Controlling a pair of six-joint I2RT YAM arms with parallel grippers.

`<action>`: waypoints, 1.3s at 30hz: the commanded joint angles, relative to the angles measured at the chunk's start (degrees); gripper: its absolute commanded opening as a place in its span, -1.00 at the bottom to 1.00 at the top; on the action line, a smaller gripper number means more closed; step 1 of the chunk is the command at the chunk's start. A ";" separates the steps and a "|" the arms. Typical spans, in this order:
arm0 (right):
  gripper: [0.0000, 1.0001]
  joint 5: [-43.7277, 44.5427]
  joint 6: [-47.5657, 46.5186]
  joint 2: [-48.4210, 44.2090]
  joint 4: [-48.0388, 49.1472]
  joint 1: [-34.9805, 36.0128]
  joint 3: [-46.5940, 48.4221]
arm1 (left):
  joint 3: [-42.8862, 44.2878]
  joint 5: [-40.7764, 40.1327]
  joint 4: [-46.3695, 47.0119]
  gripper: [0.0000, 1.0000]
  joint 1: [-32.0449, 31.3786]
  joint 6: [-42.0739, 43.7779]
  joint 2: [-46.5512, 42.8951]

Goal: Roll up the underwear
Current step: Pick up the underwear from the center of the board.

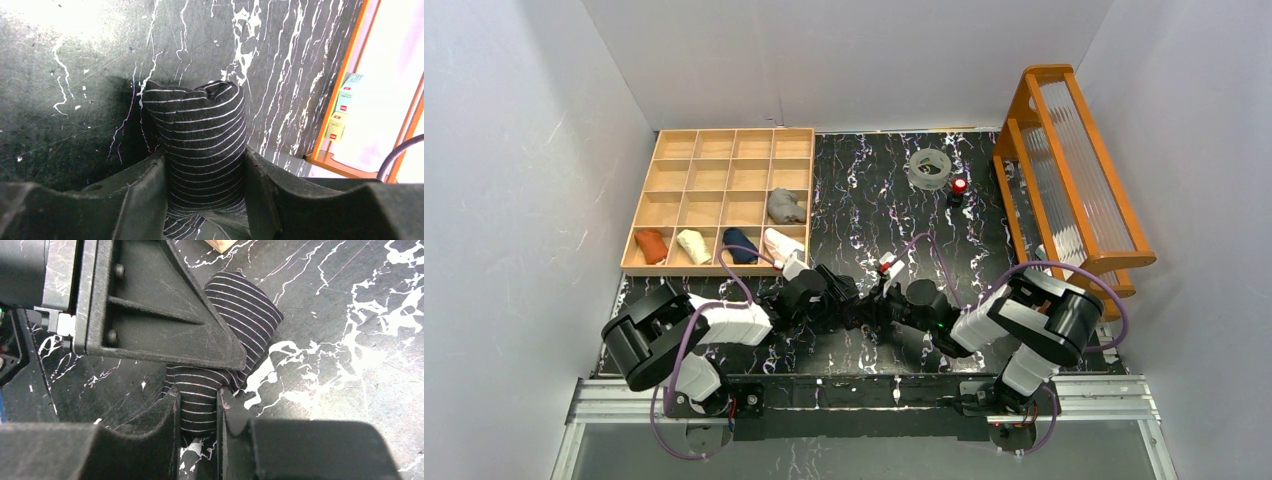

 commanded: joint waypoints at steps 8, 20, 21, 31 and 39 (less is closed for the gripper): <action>-0.36 -2.11 -5.17 -0.55 -9.12 6.31 -2.15 | -0.55 -0.39 -16.79 -0.56 -0.88 9.37 8.20; 0.68 8.22 -6.28 -27.17 -25.77 6.12 -5.96 | 8.61 6.29 -20.15 -1.00 8.36 23.66 -7.92; 0.67 11.08 -5.23 -28.17 -26.34 5.94 -6.43 | 10.50 7.83 -21.52 -1.00 9.77 24.93 -9.19; 0.64 10.50 -3.51 -25.64 -28.52 5.80 -2.98 | 26.18 22.12 -27.88 -1.00 30.53 31.79 -10.69; 0.63 9.36 -3.14 -22.79 -30.51 5.78 0.10 | 32.39 28.68 -25.38 -1.00 47.39 33.50 -2.27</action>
